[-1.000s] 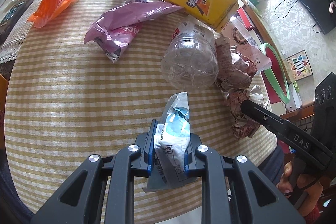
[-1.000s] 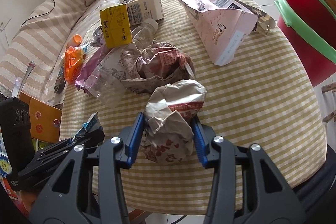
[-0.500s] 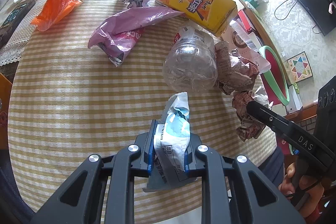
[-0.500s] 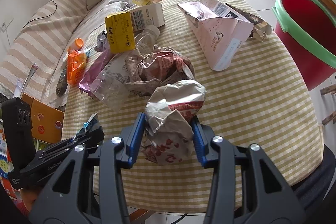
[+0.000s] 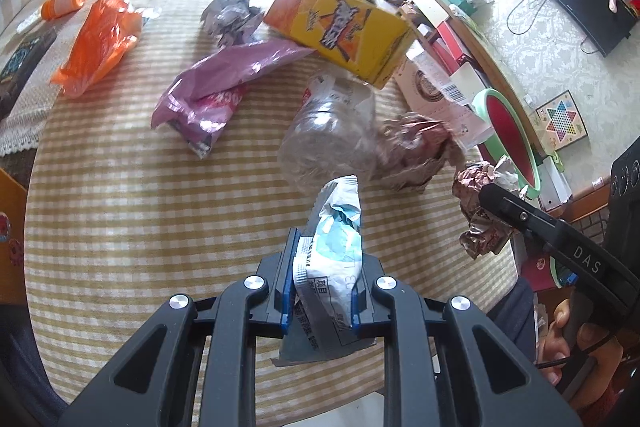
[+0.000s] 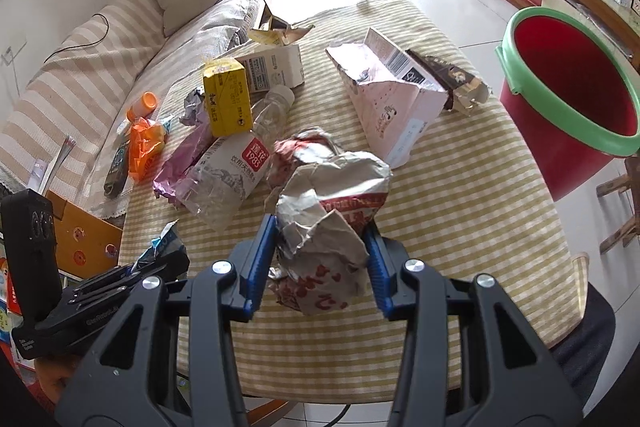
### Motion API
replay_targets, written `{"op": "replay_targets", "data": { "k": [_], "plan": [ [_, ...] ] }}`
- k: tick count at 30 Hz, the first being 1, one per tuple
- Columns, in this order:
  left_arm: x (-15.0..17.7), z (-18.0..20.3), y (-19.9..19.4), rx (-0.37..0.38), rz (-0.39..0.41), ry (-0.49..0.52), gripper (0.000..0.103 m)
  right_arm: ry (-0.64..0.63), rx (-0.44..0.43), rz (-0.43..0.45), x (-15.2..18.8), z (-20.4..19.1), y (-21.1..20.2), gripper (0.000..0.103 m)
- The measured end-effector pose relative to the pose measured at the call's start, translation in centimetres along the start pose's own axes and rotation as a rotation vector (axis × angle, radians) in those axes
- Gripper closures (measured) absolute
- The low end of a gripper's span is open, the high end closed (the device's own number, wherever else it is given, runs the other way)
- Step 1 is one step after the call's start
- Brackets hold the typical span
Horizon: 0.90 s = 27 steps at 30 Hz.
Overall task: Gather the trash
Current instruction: 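Carry the wrapper and crumpled paper to the red bucket and release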
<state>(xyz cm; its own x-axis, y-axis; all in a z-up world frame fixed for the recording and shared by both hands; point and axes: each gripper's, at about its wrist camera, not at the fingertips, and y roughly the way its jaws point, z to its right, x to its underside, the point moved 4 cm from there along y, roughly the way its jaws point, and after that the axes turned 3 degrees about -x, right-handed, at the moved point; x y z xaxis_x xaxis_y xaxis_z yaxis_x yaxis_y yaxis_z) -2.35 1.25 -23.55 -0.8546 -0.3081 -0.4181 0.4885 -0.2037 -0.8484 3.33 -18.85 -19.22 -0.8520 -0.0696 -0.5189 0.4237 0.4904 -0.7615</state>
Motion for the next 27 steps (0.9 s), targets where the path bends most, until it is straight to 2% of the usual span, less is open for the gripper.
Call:
{"op": "replay_targets", "data": {
  "k": [17,27],
  "plan": [
    [0.1,3.6,1.3,0.049,-0.040,0.091,0.086,0.031,0.045,0.091,-2.1,2.7,-3.5,0.061],
    [-0.9,7.4,2.0,0.111,-0.046,0.198,0.086,0.060,0.091,0.139,-3.0,5.0,-4.8,0.061]
  ]
}}
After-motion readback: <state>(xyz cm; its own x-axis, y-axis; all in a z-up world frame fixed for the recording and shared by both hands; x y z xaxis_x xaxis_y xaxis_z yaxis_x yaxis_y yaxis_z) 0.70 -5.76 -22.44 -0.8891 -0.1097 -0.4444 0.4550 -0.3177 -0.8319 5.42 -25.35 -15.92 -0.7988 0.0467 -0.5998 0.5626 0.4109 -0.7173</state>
